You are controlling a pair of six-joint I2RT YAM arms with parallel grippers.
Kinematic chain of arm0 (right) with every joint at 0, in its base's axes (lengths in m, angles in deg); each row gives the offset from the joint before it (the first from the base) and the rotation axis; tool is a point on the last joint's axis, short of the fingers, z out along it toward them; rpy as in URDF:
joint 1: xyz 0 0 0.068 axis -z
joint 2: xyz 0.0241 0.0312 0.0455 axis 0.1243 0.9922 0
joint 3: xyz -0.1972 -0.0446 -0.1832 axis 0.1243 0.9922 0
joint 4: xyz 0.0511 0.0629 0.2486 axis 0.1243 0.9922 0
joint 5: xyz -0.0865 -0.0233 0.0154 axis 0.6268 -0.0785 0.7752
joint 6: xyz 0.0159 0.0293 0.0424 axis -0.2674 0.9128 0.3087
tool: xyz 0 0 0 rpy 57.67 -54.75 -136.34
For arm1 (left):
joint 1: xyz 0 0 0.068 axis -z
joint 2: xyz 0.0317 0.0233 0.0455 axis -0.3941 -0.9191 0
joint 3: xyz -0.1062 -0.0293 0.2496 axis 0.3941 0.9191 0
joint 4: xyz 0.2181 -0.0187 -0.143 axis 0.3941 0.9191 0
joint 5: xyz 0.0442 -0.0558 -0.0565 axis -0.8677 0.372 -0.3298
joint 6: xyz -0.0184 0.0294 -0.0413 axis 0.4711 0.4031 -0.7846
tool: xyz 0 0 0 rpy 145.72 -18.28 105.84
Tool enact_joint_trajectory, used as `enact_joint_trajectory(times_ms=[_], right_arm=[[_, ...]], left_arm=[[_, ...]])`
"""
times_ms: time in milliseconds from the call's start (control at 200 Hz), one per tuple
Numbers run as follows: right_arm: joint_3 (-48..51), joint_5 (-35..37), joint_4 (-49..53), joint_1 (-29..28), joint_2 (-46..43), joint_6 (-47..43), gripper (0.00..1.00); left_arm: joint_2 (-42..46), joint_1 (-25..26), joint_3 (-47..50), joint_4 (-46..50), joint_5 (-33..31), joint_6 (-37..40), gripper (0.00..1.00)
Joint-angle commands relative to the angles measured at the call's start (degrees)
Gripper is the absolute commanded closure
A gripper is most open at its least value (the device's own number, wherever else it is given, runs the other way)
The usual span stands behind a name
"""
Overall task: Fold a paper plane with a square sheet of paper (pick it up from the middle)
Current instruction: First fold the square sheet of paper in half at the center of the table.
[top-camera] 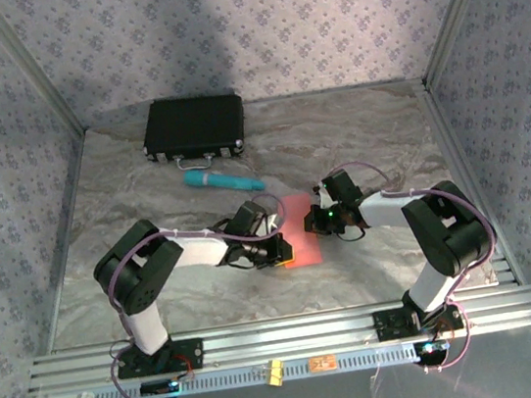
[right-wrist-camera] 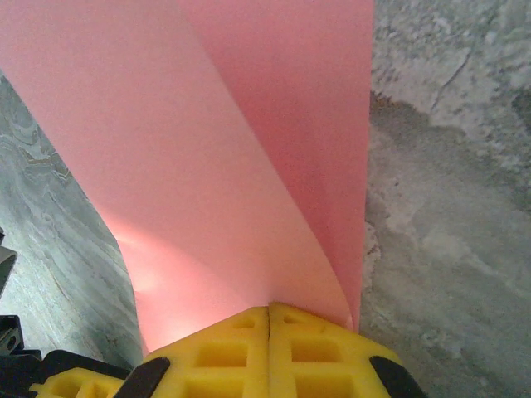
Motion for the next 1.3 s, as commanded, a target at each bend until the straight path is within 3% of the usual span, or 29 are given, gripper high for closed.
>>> enact_joint_trajectory(times_ms=[0,550,819,914,1034,1174,1294], right_arm=[[3.14,6.78,9.67,0.12,2.7,0.07,1.0],[2.86,6.44,9.74,0.27,3.31,-0.21,1.0],[2.08,4.38,9.62,0.3,3.74,-2.7,1.0],[1.75,2.67,9.32,0.26,3.61,-4.27,1.0],[1.03,1.09,9.66,0.39,3.92,-6.45,1.0],[0.41,-1.58,9.3,0.25,4.03,-8.08,1.0],[-0.02,-1.74,9.77,0.3,4.0,-8.4,1.0]], left_arm=[[-0.39,1.45,3.52,3.38,0.23,1.45,0.9],[3.67,4.45,2.95,13.06,-2.85,7.42,0.88],[13.11,4.42,4.06,12.75,-4.13,7.45,0.88],[18.12,2.34,4.2,11.87,-5.53,7.71,0.88],[19.49,-4.23,2.9,10.8,-3.58,7.23,0.88],[14.68,-9.23,-1.32,9.51,-1.36,7.6,0.87],[8.68,-10.0,-6.19,8.14,0.36,8.26,0.88]])
